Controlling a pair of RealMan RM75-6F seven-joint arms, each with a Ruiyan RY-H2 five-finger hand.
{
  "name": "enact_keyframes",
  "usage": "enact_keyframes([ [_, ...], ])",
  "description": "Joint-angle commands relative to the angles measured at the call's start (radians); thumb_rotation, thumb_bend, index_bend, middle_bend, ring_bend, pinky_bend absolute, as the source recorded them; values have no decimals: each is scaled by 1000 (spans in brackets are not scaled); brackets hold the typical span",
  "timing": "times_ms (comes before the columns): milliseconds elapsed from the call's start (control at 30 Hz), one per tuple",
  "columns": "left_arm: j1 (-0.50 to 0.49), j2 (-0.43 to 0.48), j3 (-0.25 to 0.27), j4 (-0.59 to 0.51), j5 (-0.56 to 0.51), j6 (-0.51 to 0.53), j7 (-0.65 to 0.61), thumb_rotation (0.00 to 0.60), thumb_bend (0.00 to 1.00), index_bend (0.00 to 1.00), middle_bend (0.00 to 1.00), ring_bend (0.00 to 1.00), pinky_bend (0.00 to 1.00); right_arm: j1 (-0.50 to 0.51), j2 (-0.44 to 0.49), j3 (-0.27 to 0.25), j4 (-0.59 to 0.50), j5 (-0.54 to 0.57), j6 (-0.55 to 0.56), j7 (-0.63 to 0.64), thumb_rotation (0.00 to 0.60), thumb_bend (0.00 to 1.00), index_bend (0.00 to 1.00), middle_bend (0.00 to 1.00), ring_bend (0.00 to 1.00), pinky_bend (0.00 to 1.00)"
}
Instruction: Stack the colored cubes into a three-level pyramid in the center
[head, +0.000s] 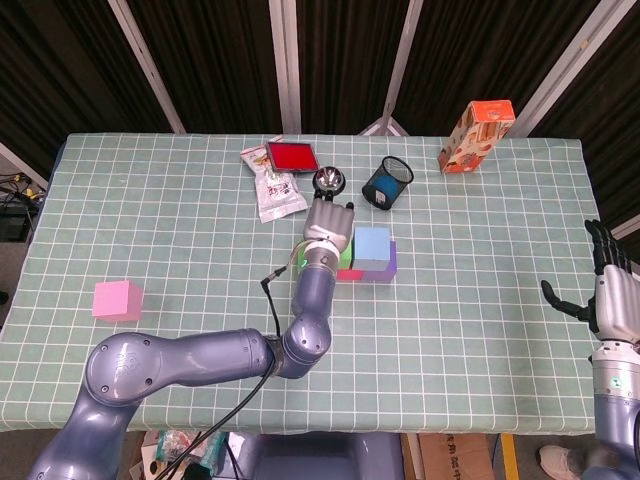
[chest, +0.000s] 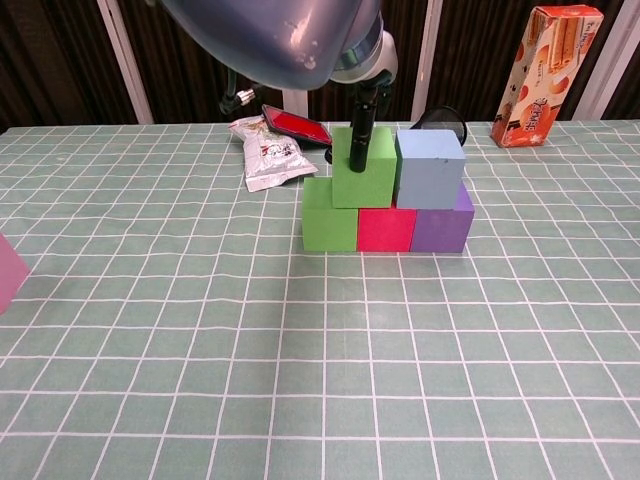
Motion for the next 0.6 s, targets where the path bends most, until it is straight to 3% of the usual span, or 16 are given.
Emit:
enact_keyframes([
  [33,0,-2,-1,2,3,-1,-1,600,399,142,399,54,75,0,0,0,0,0,-1,0,600,305,0,32,0,0],
  [600,6,-8,-8,0,15,6,0,600,355,121,314,54,75,0,0,0,-1,-1,-2,1,600,305,0,32,0,0],
])
